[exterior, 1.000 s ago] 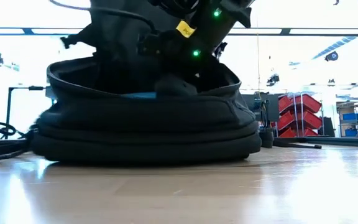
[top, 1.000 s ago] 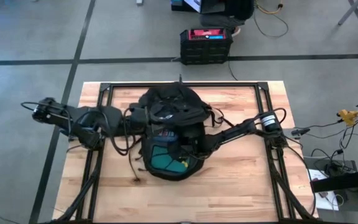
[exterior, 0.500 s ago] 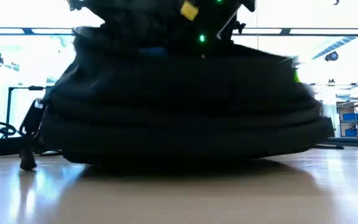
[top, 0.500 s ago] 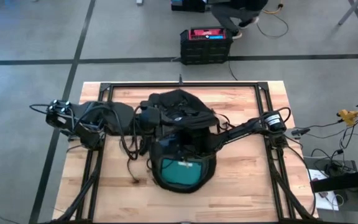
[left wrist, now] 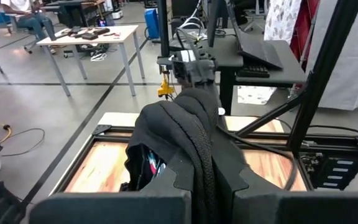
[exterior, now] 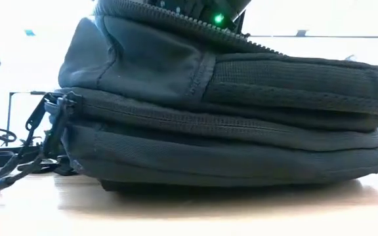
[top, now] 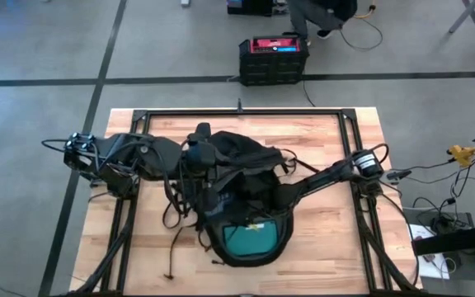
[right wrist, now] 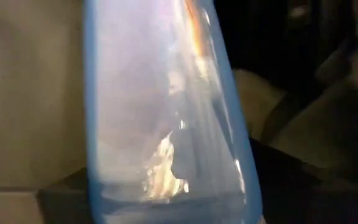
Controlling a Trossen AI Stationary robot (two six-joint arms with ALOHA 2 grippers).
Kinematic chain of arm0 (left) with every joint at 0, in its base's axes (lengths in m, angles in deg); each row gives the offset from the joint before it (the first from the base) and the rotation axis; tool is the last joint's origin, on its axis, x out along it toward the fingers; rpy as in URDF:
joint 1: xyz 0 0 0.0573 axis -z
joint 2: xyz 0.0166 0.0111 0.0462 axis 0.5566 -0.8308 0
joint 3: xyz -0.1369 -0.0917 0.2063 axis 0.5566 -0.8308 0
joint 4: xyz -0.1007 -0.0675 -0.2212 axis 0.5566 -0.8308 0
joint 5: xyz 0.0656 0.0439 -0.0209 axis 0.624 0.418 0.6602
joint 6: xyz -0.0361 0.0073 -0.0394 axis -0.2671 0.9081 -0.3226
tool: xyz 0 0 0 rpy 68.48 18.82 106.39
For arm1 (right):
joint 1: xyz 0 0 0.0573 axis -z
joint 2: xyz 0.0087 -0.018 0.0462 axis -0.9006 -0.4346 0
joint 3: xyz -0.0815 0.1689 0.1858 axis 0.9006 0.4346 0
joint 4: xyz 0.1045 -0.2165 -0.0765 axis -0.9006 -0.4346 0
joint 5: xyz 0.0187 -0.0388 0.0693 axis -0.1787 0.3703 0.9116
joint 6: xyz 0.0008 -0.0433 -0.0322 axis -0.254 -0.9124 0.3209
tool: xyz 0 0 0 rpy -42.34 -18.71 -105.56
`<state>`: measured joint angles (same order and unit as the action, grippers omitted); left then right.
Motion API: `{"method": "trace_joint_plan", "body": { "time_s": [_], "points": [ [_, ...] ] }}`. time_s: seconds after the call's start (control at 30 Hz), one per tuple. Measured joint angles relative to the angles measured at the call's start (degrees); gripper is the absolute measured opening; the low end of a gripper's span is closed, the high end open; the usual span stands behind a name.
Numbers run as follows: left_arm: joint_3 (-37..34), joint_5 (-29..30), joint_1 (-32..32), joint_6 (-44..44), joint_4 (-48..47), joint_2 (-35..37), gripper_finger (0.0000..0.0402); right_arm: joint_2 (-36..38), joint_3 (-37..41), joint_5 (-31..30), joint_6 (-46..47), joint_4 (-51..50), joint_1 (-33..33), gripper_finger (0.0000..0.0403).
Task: Unpack backpack
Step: Remove the medicine organizer from the backpack
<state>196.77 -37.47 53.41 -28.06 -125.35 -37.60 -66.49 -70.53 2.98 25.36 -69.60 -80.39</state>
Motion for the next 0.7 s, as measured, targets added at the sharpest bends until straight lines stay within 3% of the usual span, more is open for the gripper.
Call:
{"method": "trace_joint_plan", "body": {
  "time_s": [0.27,0.47,0.7],
  "points": [
    [-0.1,0.5,0.0,0.0,-1.5,0.0,0.0001,0.0,-0.1,1.5,-3.6,4.5,-1.9,0.021],
    [-0.2,2.2,0.0,-0.8,-4.5,0.3,0.0001,0.0,-0.2,0.6,-1.4,4.1,-2.6,0.0145],
    [-2.6,10.0,-0.1,-5.2,-13.0,2.2,0.0001,0.4,-0.2,-5.5,0.0,0.7,-5.6,0.0144]
  ]
}}
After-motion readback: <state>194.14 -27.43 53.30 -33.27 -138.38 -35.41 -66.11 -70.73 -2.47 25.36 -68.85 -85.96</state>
